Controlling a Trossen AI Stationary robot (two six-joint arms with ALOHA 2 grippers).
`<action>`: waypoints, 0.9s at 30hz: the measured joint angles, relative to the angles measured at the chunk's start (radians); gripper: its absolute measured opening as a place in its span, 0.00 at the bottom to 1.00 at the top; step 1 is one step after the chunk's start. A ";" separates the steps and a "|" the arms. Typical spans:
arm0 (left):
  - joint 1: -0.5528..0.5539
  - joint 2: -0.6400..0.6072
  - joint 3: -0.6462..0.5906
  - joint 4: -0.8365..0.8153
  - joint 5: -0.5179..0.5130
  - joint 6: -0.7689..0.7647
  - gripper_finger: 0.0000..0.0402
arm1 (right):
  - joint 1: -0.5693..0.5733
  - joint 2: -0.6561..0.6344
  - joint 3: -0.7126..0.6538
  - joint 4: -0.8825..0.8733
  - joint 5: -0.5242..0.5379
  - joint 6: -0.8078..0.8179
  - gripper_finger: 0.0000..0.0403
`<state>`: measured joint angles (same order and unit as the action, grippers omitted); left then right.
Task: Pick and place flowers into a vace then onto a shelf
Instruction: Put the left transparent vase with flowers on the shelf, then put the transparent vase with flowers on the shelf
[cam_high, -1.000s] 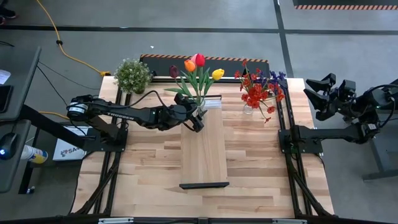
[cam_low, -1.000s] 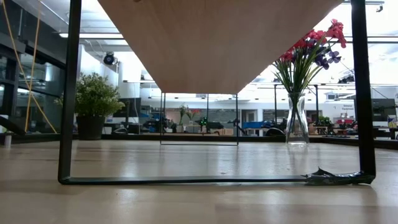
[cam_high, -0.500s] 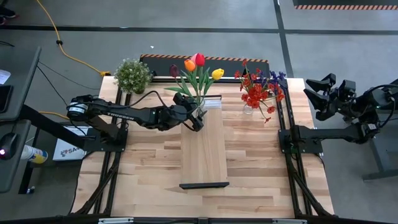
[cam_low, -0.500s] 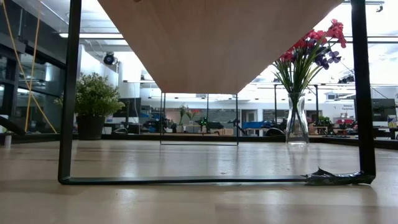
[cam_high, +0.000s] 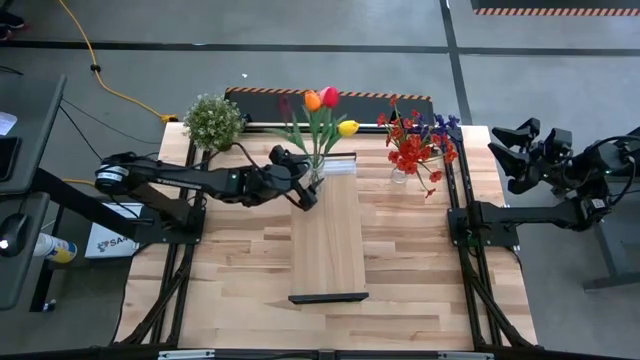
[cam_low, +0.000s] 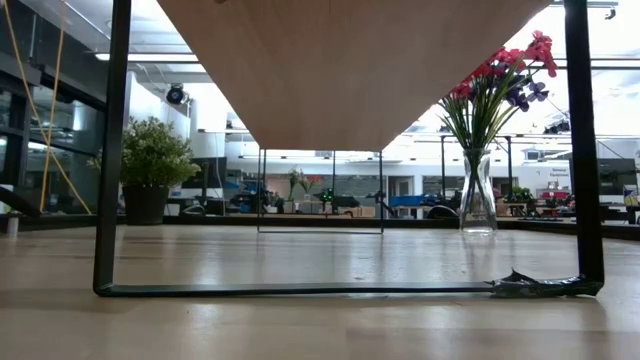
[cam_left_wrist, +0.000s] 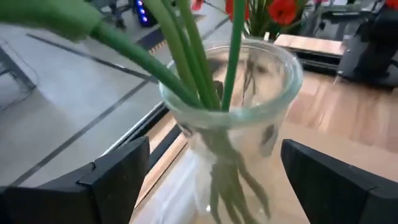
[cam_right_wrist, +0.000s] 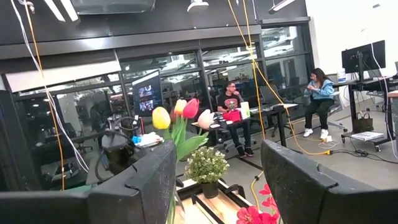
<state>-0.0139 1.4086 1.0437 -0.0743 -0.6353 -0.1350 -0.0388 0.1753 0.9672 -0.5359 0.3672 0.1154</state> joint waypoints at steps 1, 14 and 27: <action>0.000 -0.011 0.001 -0.015 0.011 -0.002 0.99 | 0.000 0.000 0.000 0.000 0.000 0.000 0.55; 0.000 -0.054 -0.001 -0.157 0.119 -0.031 0.99 | 0.000 0.000 0.000 0.000 -0.004 0.019 0.55; 0.000 -0.253 0.001 -0.458 0.236 -0.103 0.99 | 0.000 0.000 0.008 -0.115 -0.003 0.019 0.55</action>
<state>-0.0139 1.1555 1.0447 -0.5323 -0.3995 -0.2383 -0.0390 0.1753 0.9748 -0.6512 0.3641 0.1340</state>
